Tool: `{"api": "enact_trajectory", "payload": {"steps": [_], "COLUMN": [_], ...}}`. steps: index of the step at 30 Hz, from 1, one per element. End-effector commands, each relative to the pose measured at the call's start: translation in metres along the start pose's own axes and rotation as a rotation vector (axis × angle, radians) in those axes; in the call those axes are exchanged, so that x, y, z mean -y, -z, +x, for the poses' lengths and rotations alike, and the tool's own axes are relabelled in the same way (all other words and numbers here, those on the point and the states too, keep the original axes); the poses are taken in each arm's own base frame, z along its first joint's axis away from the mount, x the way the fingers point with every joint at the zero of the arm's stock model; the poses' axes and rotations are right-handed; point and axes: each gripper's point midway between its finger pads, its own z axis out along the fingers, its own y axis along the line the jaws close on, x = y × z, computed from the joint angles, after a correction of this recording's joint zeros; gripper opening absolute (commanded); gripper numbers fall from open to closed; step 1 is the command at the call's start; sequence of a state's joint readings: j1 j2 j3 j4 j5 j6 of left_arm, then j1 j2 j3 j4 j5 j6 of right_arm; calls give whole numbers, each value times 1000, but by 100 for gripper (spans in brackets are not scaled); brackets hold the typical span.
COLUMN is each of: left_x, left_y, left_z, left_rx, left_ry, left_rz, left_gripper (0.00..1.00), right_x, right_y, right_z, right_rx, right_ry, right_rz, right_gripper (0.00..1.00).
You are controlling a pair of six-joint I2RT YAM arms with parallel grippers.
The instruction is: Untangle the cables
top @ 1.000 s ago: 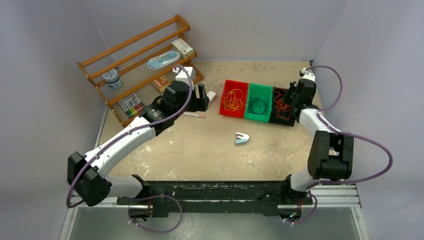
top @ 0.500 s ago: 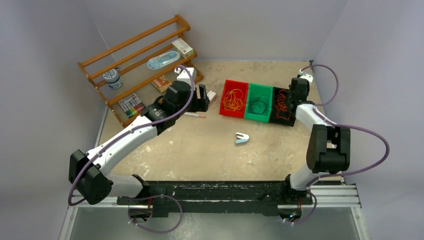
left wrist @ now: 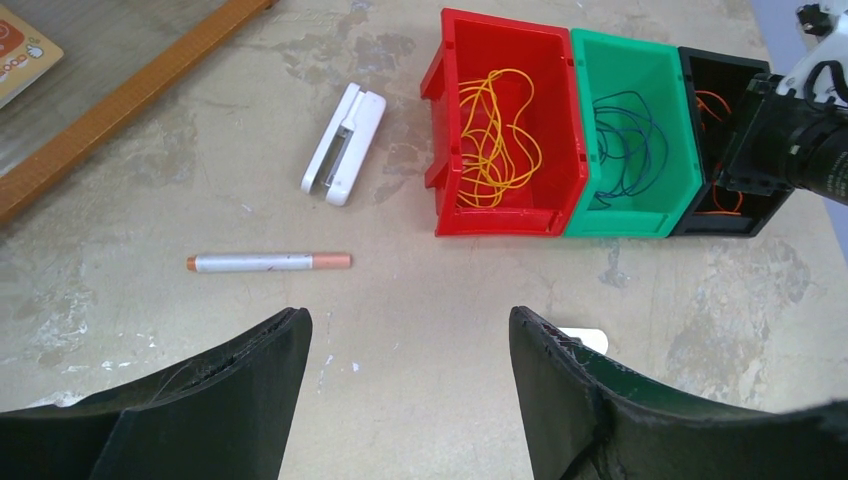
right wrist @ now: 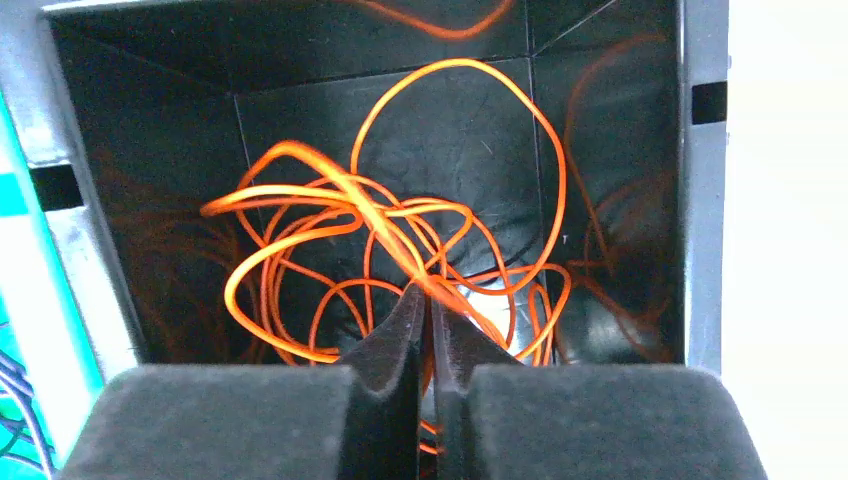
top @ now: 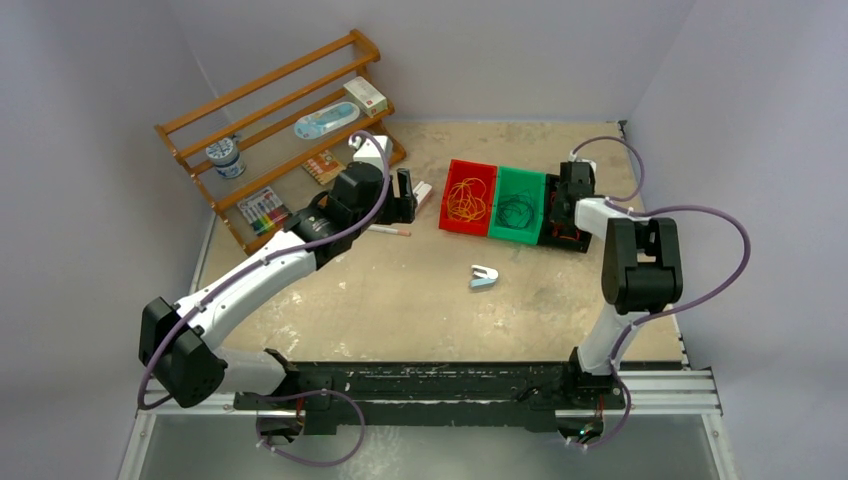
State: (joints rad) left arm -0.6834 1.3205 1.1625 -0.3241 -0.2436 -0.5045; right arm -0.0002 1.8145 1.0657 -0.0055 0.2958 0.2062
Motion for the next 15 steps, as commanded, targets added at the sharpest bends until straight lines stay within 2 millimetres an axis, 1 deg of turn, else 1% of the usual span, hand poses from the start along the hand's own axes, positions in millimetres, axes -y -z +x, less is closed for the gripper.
{"api": "enact_trajectory", "payload": {"steps": [1, 4, 6, 9, 13, 15], "left_x": [-10, -22, -29, -37, -51, -57], "left_y": [-5, -5, -3, 1, 13, 21], "left_z": [0, 1, -1, -6, -21, -29], "left_rx": [16, 27, 40, 63, 129, 166], "left_ry": [2, 13, 21, 22, 13, 18], "left_rz": [-63, -126, -159, -197, -270, -297], "left_gripper": [72, 76, 81, 83, 84, 84], "right_x": [-2, -3, -2, 2, 11, 15], "right_y": [12, 29, 48, 76, 118, 141], "right_z": [-24, -40, -58, -82, -110, -123], "right_rx": [55, 115, 182, 275, 403, 469], "right_ry": [-15, -41, -61, -84, -123, -139], "right_rz": [-19, -46, -67, -83, -103, -120], "right_gripper": [11, 28, 38, 54, 69, 73]}}
